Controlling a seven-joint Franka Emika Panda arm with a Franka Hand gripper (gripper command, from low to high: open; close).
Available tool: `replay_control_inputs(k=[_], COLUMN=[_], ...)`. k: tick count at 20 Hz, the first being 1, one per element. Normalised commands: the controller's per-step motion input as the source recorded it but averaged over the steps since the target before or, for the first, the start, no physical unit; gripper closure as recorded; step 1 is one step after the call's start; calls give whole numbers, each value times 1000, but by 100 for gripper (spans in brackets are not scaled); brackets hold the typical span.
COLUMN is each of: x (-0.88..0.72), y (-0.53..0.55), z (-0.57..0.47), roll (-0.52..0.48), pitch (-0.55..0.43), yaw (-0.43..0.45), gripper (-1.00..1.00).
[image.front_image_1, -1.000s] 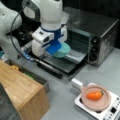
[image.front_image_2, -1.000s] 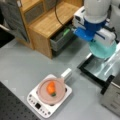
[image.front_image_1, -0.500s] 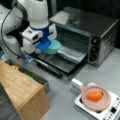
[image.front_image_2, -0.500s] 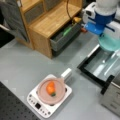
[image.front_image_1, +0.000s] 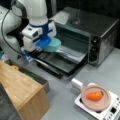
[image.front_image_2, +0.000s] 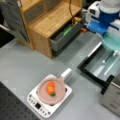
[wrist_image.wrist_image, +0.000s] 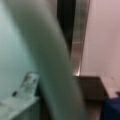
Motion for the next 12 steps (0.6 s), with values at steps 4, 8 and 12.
replay_control_inputs(k=[4,8,12], x=[411,509,513], y=[407,447,408], z=[78,38,84], roll=[-9,-28,-13], pitch=[36,112,164], yaw=[-65,-120,-142], gripper=[100,100,100])
